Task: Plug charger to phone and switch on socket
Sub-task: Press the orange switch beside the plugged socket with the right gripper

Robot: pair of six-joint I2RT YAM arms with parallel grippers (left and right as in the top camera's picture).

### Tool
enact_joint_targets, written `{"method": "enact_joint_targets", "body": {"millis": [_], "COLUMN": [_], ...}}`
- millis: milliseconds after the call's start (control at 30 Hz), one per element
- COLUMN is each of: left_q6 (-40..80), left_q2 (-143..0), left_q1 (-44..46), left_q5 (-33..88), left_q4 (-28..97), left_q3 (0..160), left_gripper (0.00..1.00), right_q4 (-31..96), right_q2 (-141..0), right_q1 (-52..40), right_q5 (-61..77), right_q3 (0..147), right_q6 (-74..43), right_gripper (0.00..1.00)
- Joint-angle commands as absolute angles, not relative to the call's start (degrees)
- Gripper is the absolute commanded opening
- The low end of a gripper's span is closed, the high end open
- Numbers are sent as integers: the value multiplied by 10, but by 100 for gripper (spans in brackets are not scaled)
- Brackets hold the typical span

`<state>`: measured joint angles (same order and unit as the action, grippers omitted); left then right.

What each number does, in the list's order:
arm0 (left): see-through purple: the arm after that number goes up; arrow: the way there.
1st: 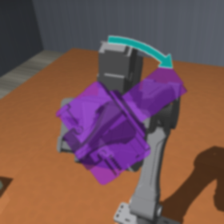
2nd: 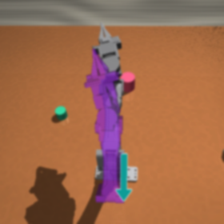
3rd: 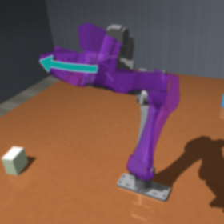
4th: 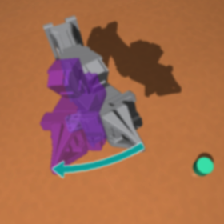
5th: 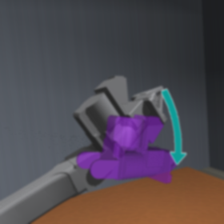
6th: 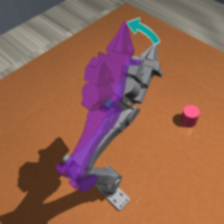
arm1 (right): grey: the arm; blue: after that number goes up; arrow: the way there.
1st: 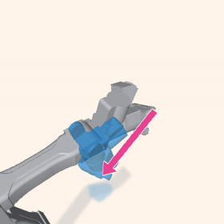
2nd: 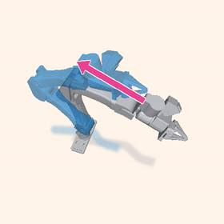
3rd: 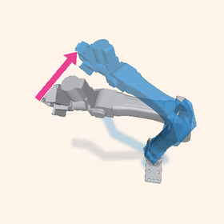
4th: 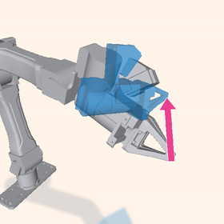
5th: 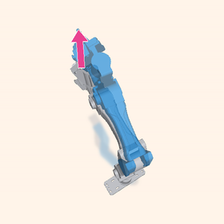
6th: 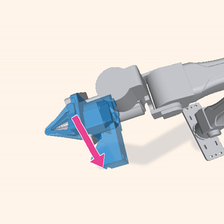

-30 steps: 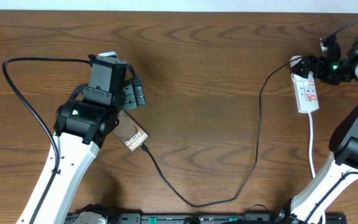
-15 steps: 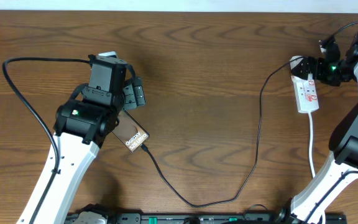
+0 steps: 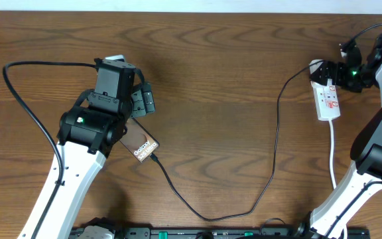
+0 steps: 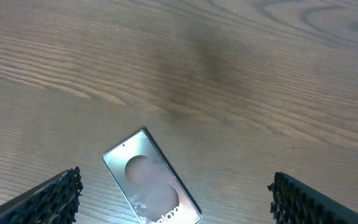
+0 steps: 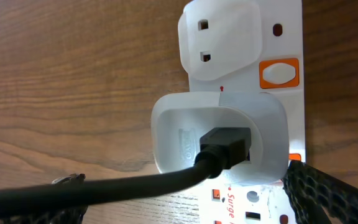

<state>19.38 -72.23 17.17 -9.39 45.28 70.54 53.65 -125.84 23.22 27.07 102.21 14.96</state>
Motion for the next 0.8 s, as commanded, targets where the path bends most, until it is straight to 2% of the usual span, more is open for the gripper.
{"method": "enact_joint_targets", "body": {"millis": [0,767], "left_q6": [184,184], "left_q2": [-722,-722], "left_q1": [174,174], "left_q5": [-106,-106], "left_q4": [454,454], "left_q3": [716,716], "left_gripper": [95,95], "right_q4": [536,508], "right_q2": [-1268,-1268], "right_q1": [228,220], "right_q5": [273,275], "right_q3": [1015,974], "right_q6": [142,119], "right_gripper": [99,99]}}
